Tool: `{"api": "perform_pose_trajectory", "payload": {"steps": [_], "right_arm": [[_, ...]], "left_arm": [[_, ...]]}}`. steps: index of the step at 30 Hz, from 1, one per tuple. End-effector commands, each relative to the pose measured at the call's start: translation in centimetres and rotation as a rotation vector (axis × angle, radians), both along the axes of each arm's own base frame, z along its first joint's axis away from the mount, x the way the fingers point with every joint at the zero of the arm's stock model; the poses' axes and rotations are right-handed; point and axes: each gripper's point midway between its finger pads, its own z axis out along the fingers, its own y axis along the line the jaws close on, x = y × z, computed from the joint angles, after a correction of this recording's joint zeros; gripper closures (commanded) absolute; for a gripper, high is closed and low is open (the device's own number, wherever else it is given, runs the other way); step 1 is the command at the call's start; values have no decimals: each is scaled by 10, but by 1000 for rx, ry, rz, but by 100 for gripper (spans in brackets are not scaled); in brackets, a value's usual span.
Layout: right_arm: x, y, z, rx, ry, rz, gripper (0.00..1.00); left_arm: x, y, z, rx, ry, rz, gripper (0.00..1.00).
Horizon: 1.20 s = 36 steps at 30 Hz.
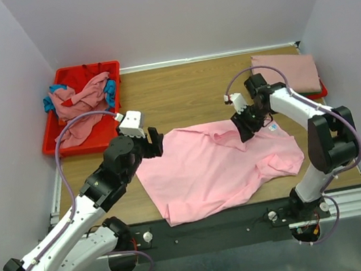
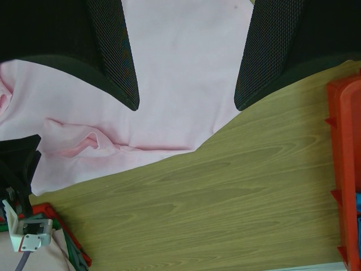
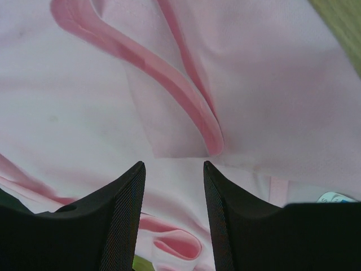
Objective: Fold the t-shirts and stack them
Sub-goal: Flatten the tshirt out
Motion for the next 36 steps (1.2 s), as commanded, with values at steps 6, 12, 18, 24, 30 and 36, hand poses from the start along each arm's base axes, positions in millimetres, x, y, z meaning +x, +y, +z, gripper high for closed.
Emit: {"api": "perform_pose_trajectory", "payload": {"steps": [6, 12, 18, 24, 30, 36], "right_arm": [[9, -10, -14, -59, 11, -123, 48], [16, -6, -23, -49, 38, -141, 53], [19, -4, -24, -43, 49, -154, 72], [30, -6, -8, -48, -20, -159, 98], [77, -2, 30, -41, -172, -147, 99], [141, 2, 41, -75, -274, -128, 100]], "left_arm": [[1, 4, 3, -6, -19, 17, 24], [1, 4, 3, -4, -18, 13, 24], [1, 5, 5, -8, -23, 15, 24], [1, 5, 5, -7, -23, 16, 24], [1, 4, 2, -10, -14, 19, 24], [7, 12, -2, -30, 12, 72, 24]]}}
